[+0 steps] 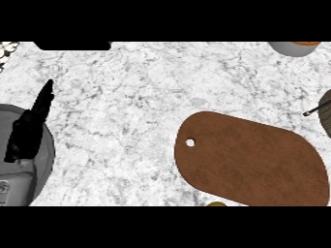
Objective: Pick the croissant from the cutting board and place it in the tiered basket
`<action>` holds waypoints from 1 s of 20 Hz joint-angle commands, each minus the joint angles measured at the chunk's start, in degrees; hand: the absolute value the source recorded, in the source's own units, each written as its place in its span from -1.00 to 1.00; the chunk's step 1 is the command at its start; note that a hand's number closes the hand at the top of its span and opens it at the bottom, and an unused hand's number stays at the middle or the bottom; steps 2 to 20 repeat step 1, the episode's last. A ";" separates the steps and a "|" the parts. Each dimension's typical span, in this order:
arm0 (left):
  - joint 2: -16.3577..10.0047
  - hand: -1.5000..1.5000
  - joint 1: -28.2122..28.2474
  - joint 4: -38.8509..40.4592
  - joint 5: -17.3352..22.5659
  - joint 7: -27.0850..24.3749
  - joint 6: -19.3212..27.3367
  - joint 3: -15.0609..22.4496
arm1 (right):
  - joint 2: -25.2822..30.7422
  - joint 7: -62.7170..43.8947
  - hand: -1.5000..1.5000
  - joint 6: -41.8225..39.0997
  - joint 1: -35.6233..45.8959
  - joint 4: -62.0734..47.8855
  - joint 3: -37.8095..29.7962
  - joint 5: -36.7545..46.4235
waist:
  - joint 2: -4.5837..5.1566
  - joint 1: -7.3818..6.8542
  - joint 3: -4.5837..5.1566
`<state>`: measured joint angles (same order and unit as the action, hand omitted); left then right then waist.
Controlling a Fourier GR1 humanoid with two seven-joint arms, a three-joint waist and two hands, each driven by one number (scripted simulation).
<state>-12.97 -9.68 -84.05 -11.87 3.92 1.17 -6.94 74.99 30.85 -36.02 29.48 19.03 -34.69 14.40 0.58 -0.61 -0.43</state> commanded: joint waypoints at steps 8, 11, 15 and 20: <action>0.84 0.00 1.09 -0.07 -0.53 -0.33 1.01 0.21 | 0.68 8.59 -1.00 -6.99 -3.42 -4.17 -1.68 -1.54 | -0.04 0.68 -0.25; 0.84 0.00 1.09 -0.07 -0.53 -0.33 1.01 0.21 | 0.68 8.59 -1.00 -6.99 -3.42 -4.17 -1.68 -1.54 | -0.04 0.68 -0.25; 0.84 0.00 1.09 -0.07 -0.53 -0.33 1.01 0.21 | 0.68 8.59 -1.00 -6.99 -3.42 -4.17 -1.68 -1.54 | -0.04 0.68 -0.25; 0.84 0.00 1.09 -0.07 -0.53 -0.33 1.01 0.21 | 0.68 8.59 -1.00 -6.99 -3.42 -4.17 -1.68 -1.54 | -0.04 0.68 -0.25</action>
